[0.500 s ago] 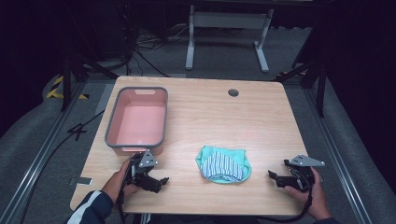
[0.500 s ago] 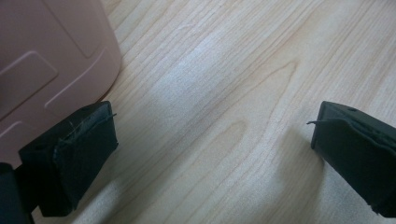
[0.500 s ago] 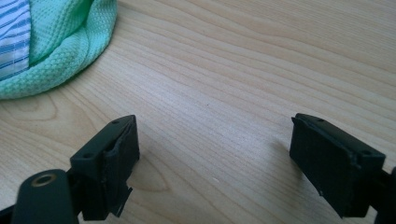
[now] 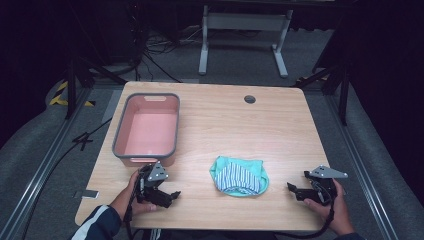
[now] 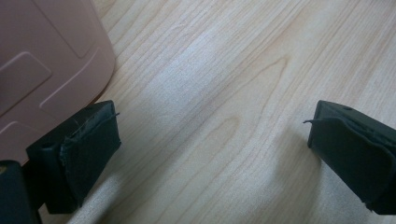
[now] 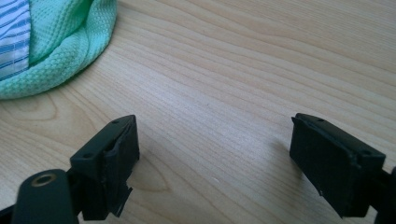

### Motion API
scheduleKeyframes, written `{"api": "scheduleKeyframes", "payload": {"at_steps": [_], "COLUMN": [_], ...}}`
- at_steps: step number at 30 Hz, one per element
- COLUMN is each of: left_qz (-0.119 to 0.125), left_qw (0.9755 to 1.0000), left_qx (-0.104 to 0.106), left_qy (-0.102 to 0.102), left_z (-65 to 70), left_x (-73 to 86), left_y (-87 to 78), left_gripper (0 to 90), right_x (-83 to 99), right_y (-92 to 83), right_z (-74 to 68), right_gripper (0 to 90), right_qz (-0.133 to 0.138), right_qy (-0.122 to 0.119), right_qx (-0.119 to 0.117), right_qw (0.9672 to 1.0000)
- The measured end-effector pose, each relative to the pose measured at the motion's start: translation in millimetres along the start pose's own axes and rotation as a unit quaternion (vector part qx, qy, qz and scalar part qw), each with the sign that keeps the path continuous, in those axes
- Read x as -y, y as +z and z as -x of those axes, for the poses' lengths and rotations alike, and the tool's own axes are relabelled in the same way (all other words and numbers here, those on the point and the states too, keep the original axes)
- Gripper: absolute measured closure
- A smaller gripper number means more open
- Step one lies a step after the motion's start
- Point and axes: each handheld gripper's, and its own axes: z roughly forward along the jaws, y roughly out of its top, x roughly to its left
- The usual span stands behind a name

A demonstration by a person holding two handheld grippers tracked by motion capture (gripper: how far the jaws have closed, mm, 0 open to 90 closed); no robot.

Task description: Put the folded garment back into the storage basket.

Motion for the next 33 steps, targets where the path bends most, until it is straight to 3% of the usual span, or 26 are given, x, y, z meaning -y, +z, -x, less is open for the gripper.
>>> {"api": "scheduleKeyframes", "payload": {"at_steps": [2,3,4,5,7,9,12,18,20,27,30,33], "left_qz": [-0.01,-0.018,-0.018,-0.02,-0.018,-0.018,-0.007,0.005,0.004,0.018,0.02,0.013], "left_qw": [0.9998,0.999,0.999,0.9987,0.9983,0.9976,0.9966,0.9965,0.9961,0.9961,0.9966,0.9964], "left_qx": [0.005,0.017,0.017,0.015,0.021,0.036,0.045,0.055,0.051,0.037,0.051,0.046], "left_qy": [0.016,0.037,0.037,0.045,0.051,0.057,0.069,0.062,0.072,0.078,0.063,0.071], "left_z": [2.2,4.8,4.8,6.4,8.4,10.7,15.5,17.6,18.5,16.1,14.2,15.9], "left_x": [-3.4,-8.1,-8.1,-11.9,-18.4,-26.0,-40.8,-72.8,-84.0,-111.7,-119.6,-123.4], "left_y": [0.0,-0.3,-0.3,0.4,3.2,8.4,14.1,26.8,33.7,50.7,61.5,70.8], "left_gripper": [2.4,6.2,8.9,14.6,20.6,19.3,25.0,26.7,27.0,28.8,28.7,28.7], "right_x": [-1.2,-1.9,-2.1,-3.1,-3.9,-8.6,-23.7,-52.0,-59.5,-74.1,-77.6,-80.5], "right_y": [0.3,0.2,0.0,-1.5,-2.7,-5.7,-10.3,-0.3,5.8,23.7,30.0,32.9], "right_z": [0.4,0.5,0.8,-0.1,-0.3,-2.5,-9.3,-34.1,-41.2,-55.4,-58.5,-60.1], "right_gripper": [16.0,16.9,20.1,30.4,31.2,31.0,31.9,39.5,41.4,42.0,41.6,41.5], "right_qz": [-0.005,-0.007,-0.008,-0.005,-0.003,0.004,0.015,0.01,0.019,0.015,0.013,0.013], "right_qy": [-0.004,-0.002,-0.005,-0.001,-0.004,0.0,0.003,-0.042,-0.053,-0.061,-0.065,-0.067], "right_qx": [0.001,-0.001,0.0,0.001,0.0,-0.004,-0.014,-0.007,-0.01,-0.033,-0.041,-0.046], "right_qw": [1.0,1.0,1.0,1.0,1.0,1.0,0.9998,0.999,0.9984,0.9975,0.997,0.9966]}}
